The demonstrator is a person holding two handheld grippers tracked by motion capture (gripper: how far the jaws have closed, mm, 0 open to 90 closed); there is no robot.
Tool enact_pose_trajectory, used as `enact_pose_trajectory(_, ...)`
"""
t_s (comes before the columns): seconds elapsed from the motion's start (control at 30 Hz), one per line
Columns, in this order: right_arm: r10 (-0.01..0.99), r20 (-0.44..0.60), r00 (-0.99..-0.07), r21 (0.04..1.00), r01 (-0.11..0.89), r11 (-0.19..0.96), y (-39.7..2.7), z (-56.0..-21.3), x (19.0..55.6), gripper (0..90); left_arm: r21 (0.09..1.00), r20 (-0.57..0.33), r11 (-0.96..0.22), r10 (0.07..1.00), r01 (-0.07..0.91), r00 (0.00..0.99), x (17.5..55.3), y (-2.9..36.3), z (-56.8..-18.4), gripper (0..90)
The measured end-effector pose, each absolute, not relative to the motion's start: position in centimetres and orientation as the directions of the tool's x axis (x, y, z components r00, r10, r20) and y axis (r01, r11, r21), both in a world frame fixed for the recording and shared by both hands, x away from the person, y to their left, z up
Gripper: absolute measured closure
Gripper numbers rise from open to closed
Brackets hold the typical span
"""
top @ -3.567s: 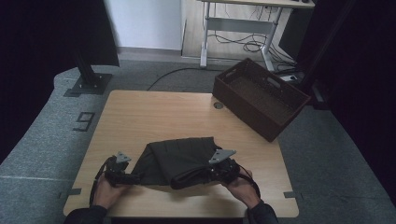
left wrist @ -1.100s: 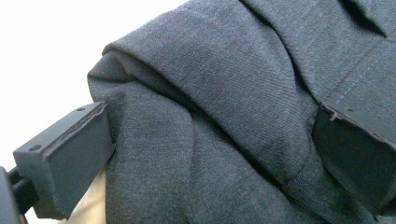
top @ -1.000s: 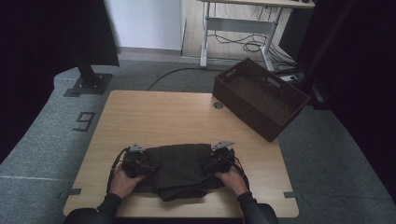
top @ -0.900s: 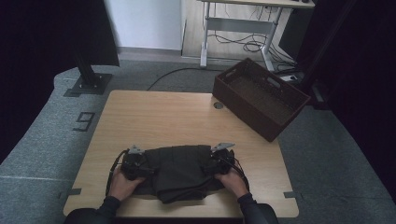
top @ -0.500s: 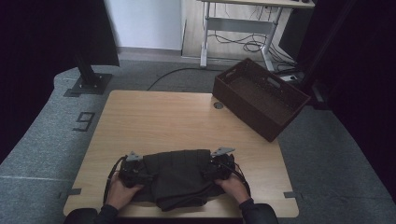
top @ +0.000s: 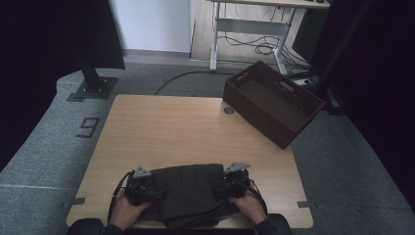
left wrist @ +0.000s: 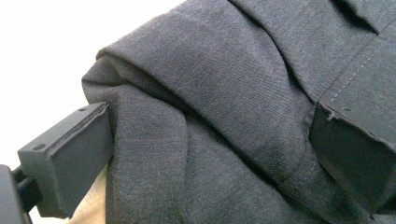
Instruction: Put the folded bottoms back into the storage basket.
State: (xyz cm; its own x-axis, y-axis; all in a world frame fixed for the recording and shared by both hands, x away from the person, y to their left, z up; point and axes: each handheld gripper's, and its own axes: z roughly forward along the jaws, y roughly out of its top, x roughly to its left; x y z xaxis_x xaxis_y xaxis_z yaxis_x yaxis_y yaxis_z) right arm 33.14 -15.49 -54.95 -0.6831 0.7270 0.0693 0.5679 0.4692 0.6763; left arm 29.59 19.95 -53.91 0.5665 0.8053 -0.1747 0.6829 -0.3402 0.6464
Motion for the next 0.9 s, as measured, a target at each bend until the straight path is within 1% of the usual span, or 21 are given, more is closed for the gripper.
enact_pose_trajectory(0.3, 0.723, 0.069, -0.688, 0.679, 0.563, 0.472, -15.9, -55.0, 31.5, 0.0, 0.646, -0.175, -0.343, 0.803, 0.682, 0.57, 28.1, 19.6, -53.9, 1.3)
enact_pose_trajectory(0.9, 0.715, 0.075, -0.695, 0.674, 0.563, 0.478, -16.3, -54.9, 29.5, 0.0, 0.645, -0.165, -0.364, 0.792, 0.672, 0.588, 26.0, 19.1, -53.8, 1.7)
